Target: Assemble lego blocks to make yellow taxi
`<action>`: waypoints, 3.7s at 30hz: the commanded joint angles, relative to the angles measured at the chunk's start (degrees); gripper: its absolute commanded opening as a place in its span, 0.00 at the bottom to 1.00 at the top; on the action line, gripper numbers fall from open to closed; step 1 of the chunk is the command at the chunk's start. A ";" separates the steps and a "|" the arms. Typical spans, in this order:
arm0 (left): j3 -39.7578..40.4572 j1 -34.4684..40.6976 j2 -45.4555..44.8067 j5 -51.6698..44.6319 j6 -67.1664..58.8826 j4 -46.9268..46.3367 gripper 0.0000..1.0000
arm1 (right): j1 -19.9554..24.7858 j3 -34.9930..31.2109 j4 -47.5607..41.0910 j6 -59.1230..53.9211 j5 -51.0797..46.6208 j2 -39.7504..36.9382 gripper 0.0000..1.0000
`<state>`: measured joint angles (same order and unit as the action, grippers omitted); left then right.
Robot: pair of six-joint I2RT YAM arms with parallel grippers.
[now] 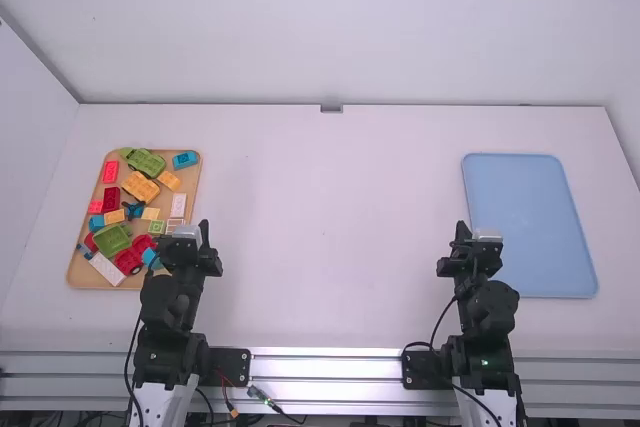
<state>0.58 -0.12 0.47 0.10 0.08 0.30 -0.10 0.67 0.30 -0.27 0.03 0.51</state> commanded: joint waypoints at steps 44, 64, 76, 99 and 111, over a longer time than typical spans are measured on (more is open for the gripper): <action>21.37 1.50 36.31 3.29 0.07 14.70 0.59 | 1.85 31.76 2.21 -3.62 1.87 43.75 0.59; 39.35 -5.83 58.44 7.64 10.24 14.35 0.91 | 0.46 49.05 3.16 -5.54 2.72 67.53 0.91; 62.92 -16.17 79.90 8.33 16.22 -7.39 0.99 | 0.48 53.16 3.49 -6.00 2.90 73.18 0.99; 92.67 -33.70 115.78 -7.15 22.82 -38.45 0.99 | 0.46 53.27 3.37 -6.01 2.93 73.33 0.99; 92.67 -32.46 122.25 -6.47 20.94 -38.73 0.99 | 0.46 53.27 3.26 -5.97 2.93 73.33 0.99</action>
<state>93.47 -33.04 120.88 -6.00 22.02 -38.15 0.49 51.59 3.60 -6.22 2.92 73.49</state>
